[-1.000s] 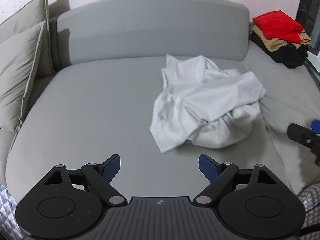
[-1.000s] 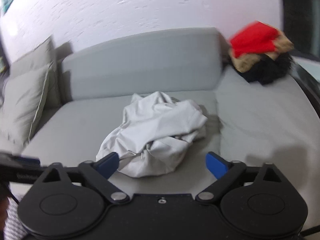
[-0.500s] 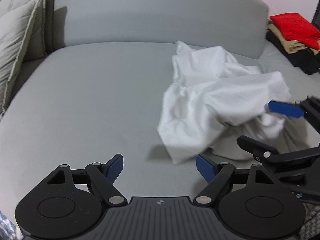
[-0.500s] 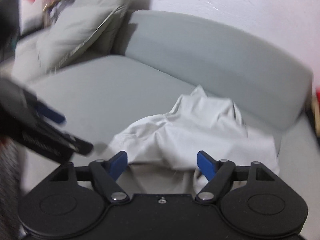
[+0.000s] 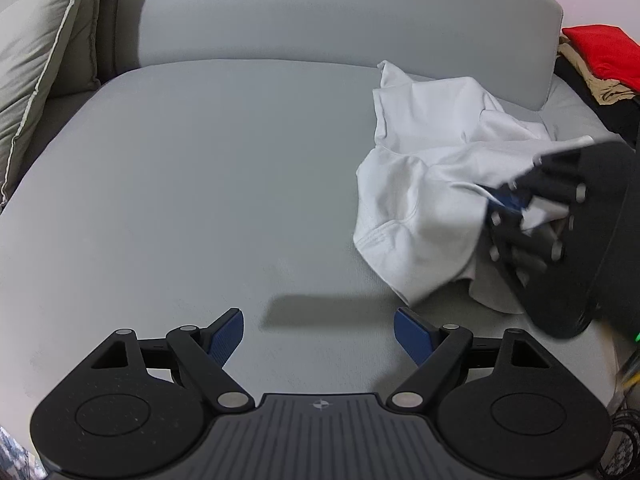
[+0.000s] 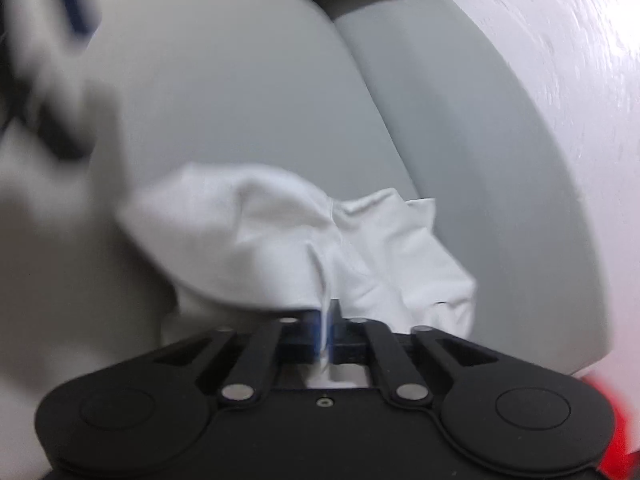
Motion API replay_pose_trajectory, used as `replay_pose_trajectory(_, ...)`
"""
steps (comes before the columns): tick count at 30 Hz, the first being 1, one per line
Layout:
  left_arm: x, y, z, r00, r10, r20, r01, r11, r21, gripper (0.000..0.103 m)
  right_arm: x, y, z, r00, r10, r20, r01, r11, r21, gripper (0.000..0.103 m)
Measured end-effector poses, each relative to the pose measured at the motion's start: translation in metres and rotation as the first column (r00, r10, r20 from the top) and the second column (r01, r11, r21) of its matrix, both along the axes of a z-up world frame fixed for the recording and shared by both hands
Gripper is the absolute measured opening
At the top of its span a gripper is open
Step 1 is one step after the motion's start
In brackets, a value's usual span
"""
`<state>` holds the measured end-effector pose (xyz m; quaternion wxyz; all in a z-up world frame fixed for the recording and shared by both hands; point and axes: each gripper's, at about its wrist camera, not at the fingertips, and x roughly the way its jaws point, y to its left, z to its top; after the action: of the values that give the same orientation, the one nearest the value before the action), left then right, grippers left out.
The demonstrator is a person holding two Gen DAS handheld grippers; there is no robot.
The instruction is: Fold clothes
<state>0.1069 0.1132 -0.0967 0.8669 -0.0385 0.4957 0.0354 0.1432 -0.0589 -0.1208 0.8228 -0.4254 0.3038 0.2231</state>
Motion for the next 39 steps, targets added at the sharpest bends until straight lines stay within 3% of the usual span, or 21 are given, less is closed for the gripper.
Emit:
replay_pose_trajectory(1, -0.002, 0.000, 0.003, 1.000, 0.001, 0.007, -0.001, 1.000, 0.005, 0.082, 0.007, -0.011, 0.021, 0.998, -0.061, -0.025, 0.064, 0.990, 0.122, 0.003)
replay_pose_trajectory(3, -0.006, 0.001, 0.008, 1.000, 0.004, 0.022, -0.005, 1.000, 0.014, 0.082, 0.022, -0.033, 0.062, 0.980, -0.172, -0.096, 0.195, 0.915, 0.352, 0.003)
replay_pose_trajectory(5, -0.009, 0.001, 0.014, 0.999, 0.008, 0.036, -0.009, 1.000, 0.011, 0.082, 0.036, -0.055, 0.104, 0.947, -0.259, -0.190, 0.321, 0.771, 0.549, 0.003)
replay_pose_trajectory(8, -0.015, -0.004, 0.025, 0.998, -0.004, 0.066, 0.005, 1.000, -0.011, 0.084, 0.036, -0.133, 0.166, 0.870, -0.459, -0.181, 0.423, 0.504, 0.753, 0.003)
replay_pose_trajectory(11, -0.020, -0.014, 0.031, 0.996, -0.027, 0.085, 0.031, 0.999, -0.045, 0.086, 0.013, -0.228, 0.204, 0.690, -0.691, -0.215, 0.467, 0.198, 0.862, 0.003)
replay_pose_trajectory(13, -0.022, -0.023, 0.030, 0.996, -0.054, 0.077, 0.061, 0.994, -0.087, 0.086, -0.004, -0.290, 0.205, 0.514, -0.806, -0.294, 0.509, 0.011, 0.860, 0.003)
replay_pose_trajectory(14, -0.023, -0.028, 0.028, 0.995, -0.068, 0.070, 0.075, 0.991, -0.110, 0.086, -0.009, -0.320, 0.197, 0.431, -0.830, -0.355, 0.551, -0.070, 0.832, 0.006)
replay_pose_trajectory(16, -0.025, -0.037, 0.025, 0.993, -0.103, 0.054, 0.111, 0.981, -0.162, 0.085, -0.029, -0.360, 0.178, 0.313, -0.838, -0.447, 0.633, -0.166, 0.756, 0.012)
replay_pose_trajectory(17, -0.026, -0.042, 0.023, 0.992, -0.120, 0.048, 0.127, 0.976, -0.176, 0.085, -0.043, -0.374, 0.170, 0.292, -0.837, -0.462, 0.675, -0.162, 0.720, 0.020)
replay_pose_trajectory(18, -0.027, -0.049, 0.022, 0.989, -0.139, 0.042, 0.144, 0.974, -0.175, 0.085, -0.059, -0.379, 0.162, 0.302, -0.830, -0.468, 0.701, -0.140, 0.699, 0.031)
replay_pose_trajectory(20, -0.029, -0.060, 0.022, 0.984, -0.172, 0.039, 0.176, 0.975, -0.139, 0.082, -0.092, -0.384, 0.146, 0.332, -0.806, -0.490, 0.744, -0.096, 0.662, 0.042)
replay_pose_trajectory(22, -0.033, -0.071, 0.023, 0.978, -0.204, 0.046, 0.208, 0.973, -0.102, 0.082, -0.115, -0.376, 0.133, 0.387, -0.740, -0.550, 0.762, -0.079, 0.642, 0.048)
replay_pose_trajectory(24, -0.036, -0.076, 0.024, 0.975, -0.218, 0.052, 0.223, 0.968, -0.115, 0.082, -0.138, -0.367, 0.120, 0.436, -0.665, -0.607, 0.779, -0.058, 0.624, 0.056)
replay_pose_trajectory(27, -0.033, -0.076, 0.016, 0.984, -0.165, 0.065, 0.173, 0.972, -0.160, 0.079, -0.155, -0.335, 0.098, 0.542, -0.534, -0.649, 0.783, 0.040, 0.621, 0.057)
replay_pose_trajectory(30, -0.023, -0.065, 0.000, 0.997, -0.057, 0.054, 0.068, 0.968, -0.242, 0.062, -0.154, -0.302, 0.081, 0.604, -0.471, -0.643, 0.757, 0.087, 0.647, 0.064)
replay_pose_trajectory(32, -0.012, -0.052, -0.015, 0.999, 0.047, 0.018, -0.038, 0.940, -0.338, 0.053, -0.159, -0.288, 0.072, 0.603, -0.454, -0.656, 0.759, 0.071, 0.647, 0.064)
replay_pose_trajectory(35, 0.002, -0.031, -0.033, 0.985, 0.170, -0.017, -0.158, 0.865, -0.477, 0.052, -0.174, -0.276, 0.065, 0.592, -0.403, -0.697, 0.770, 0.028, 0.638, 0.064)
replay_pose_trajectory(39, 0.015, -0.023, -0.056, 0.974, 0.219, -0.066, -0.215, 0.784, -0.582, 0.052, -0.167, -0.279, 0.063, 0.590, -0.400, -0.701, 0.771, 0.022, 0.637, 0.067)
